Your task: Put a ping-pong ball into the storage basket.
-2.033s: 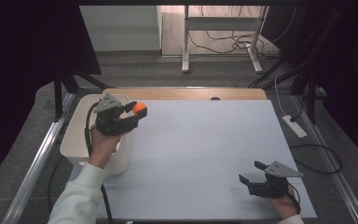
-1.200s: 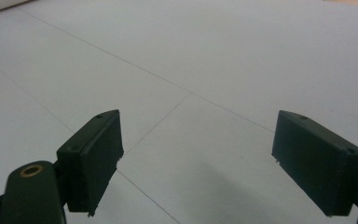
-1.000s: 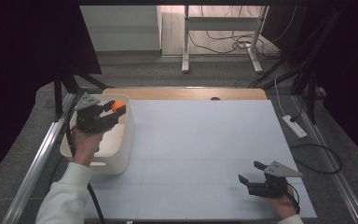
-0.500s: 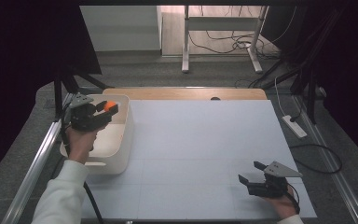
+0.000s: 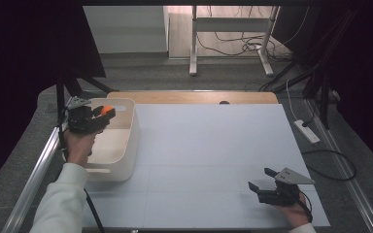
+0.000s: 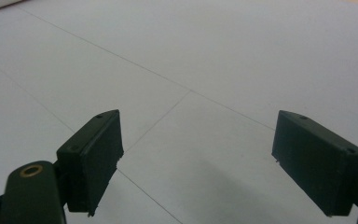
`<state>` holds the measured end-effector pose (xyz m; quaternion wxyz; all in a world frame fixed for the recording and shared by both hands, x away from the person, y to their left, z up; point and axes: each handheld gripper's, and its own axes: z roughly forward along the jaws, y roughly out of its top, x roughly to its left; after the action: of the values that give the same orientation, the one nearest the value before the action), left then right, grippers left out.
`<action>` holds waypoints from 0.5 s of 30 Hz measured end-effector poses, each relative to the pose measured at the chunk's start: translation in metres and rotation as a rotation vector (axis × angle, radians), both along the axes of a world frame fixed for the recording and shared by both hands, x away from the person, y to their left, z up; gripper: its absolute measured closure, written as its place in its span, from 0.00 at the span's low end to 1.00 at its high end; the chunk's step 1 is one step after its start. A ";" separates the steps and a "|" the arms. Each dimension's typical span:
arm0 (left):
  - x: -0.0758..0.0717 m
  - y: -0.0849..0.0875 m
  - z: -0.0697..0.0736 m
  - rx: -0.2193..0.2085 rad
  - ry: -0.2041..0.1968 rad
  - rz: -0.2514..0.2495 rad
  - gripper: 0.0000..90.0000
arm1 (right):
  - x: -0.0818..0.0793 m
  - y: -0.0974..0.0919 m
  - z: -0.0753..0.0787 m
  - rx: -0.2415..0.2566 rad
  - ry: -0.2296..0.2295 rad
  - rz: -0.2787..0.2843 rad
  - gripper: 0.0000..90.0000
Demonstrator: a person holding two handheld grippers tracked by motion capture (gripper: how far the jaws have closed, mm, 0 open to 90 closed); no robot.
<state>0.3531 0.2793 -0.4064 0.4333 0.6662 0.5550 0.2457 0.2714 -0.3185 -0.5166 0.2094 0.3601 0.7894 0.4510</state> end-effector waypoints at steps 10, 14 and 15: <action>0.006 -0.002 -0.005 0.012 0.027 -0.002 0.56 | 0.000 0.000 0.000 0.000 0.001 0.001 0.18; 0.012 -0.004 -0.009 0.029 0.059 -0.002 0.56 | 0.000 0.000 -0.001 -0.002 0.002 0.002 0.18; 0.012 -0.004 -0.009 0.029 0.059 -0.002 0.56 | 0.000 0.000 -0.001 -0.002 0.002 0.002 0.18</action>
<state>0.3646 0.2755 -0.4156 0.4074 0.6798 0.5634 0.2334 0.2717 -0.3186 -0.5173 0.2086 0.3595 0.7905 0.4498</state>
